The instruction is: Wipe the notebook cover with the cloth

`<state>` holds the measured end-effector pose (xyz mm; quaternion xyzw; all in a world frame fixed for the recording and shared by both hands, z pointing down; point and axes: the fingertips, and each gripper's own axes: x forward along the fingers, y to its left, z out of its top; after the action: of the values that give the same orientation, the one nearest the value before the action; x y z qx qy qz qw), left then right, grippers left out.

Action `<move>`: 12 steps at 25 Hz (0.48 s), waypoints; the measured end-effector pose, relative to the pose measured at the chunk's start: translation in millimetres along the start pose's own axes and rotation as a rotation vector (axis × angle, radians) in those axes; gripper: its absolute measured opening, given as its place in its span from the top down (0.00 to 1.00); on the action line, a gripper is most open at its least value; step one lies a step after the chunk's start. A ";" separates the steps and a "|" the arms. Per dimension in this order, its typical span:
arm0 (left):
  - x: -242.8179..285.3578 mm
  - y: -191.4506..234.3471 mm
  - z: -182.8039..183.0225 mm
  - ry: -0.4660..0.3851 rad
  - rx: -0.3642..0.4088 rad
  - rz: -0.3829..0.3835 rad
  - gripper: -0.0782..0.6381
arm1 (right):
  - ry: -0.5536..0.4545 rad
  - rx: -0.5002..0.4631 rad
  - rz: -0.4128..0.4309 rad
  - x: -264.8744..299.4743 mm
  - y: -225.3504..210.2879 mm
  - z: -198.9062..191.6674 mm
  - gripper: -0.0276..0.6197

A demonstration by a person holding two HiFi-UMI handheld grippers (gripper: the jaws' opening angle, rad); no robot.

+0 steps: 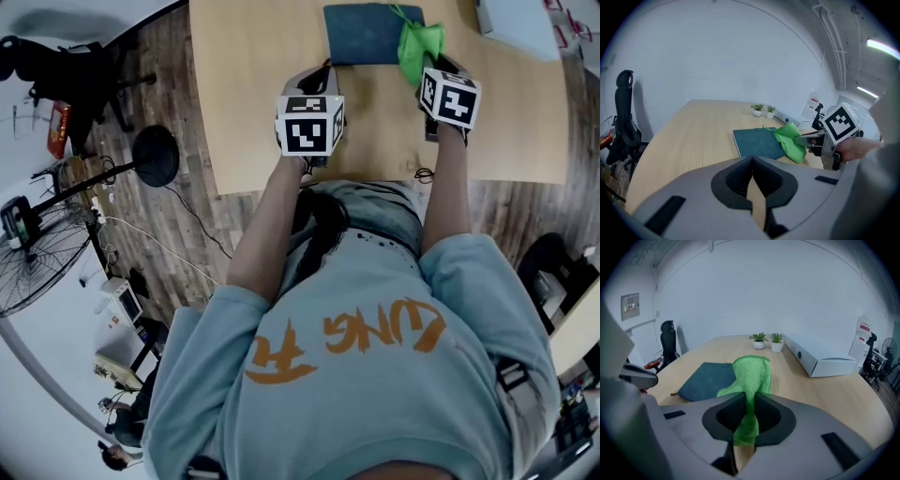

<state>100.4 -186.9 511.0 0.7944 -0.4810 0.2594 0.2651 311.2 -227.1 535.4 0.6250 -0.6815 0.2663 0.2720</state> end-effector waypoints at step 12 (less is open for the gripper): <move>-22.9 44.9 31.4 -0.103 -0.061 0.095 0.86 | -0.226 -0.102 0.207 -8.7 92.7 84.3 0.88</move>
<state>55.6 -211.5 480.6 0.7744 -0.5391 0.2155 0.2515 216.2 -273.1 467.3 0.5627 -0.7814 0.1860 0.1958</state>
